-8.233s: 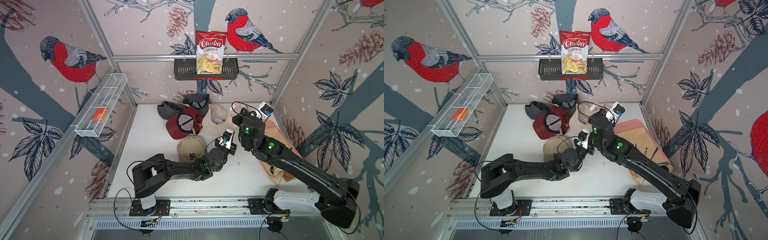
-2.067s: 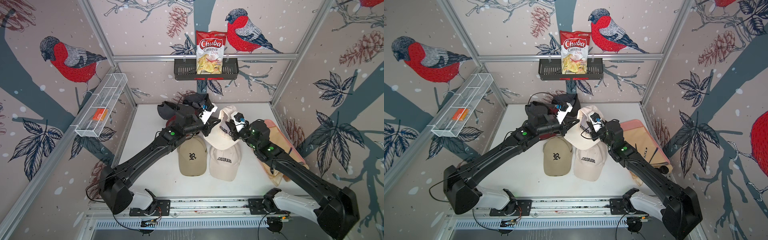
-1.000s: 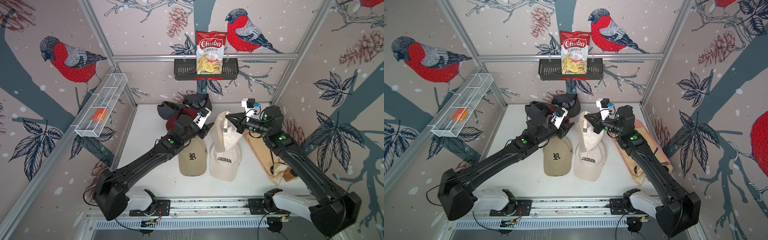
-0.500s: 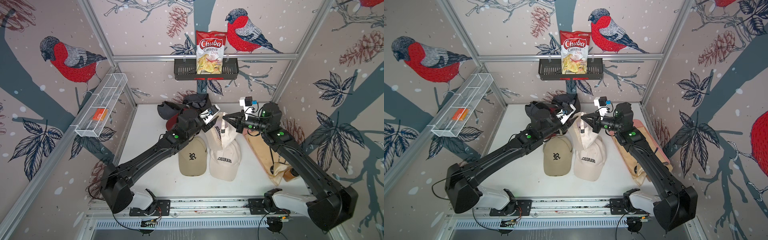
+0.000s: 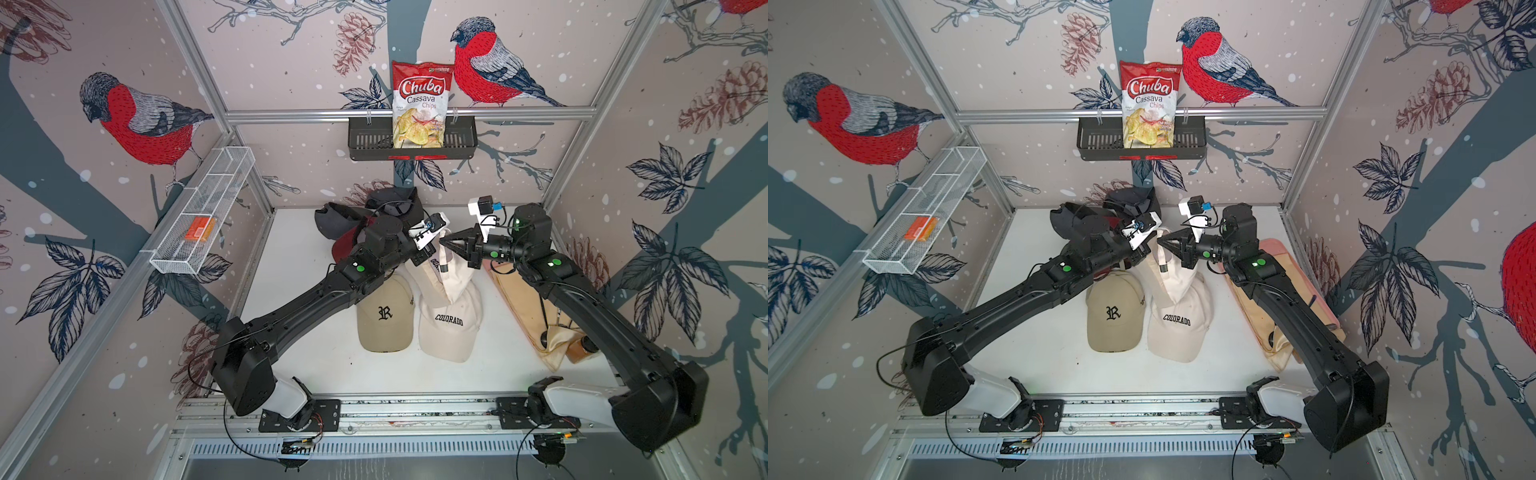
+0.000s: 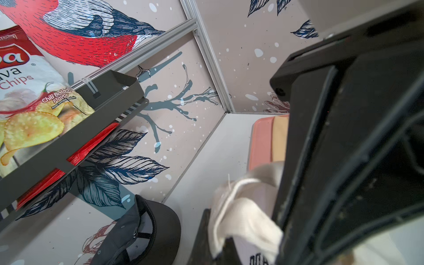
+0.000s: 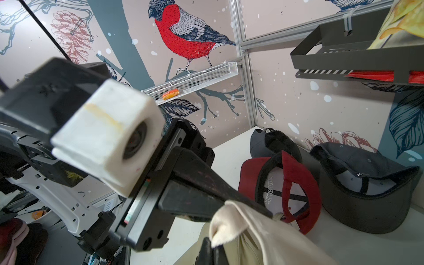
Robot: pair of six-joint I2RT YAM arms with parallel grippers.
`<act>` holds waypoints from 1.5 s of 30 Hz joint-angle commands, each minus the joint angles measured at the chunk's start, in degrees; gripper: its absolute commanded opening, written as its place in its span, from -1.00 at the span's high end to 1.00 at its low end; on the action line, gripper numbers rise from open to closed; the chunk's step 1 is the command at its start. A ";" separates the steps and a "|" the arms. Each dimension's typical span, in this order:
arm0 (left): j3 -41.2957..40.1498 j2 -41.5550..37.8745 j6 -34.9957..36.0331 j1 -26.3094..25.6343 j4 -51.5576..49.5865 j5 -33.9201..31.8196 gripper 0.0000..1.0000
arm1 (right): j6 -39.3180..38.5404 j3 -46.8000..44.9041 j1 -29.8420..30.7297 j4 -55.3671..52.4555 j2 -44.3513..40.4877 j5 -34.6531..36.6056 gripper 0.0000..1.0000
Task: Open the adjustable buckle of the baseball cap
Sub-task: Open the adjustable buckle on the baseball cap.
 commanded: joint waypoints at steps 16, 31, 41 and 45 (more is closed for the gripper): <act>5.95 0.41 -16.44 0.42 2.89 -5.28 1.00 | -2.99 -14.94 1.73 15.87 -13.73 25.07 -0.39; 16.20 2.54 -28.47 -0.20 -6.94 -14.47 1.00 | -20.00 -30.54 24.57 37.90 -16.94 62.83 -0.47; 16.81 1.86 -29.64 -0.46 -7.89 -14.01 1.00 | -38.78 -28.33 32.68 58.51 -3.18 89.38 -0.40; 16.75 1.19 -29.42 -0.48 -8.09 -13.83 1.00 | -39.46 -29.55 32.65 63.06 -2.16 91.94 -0.27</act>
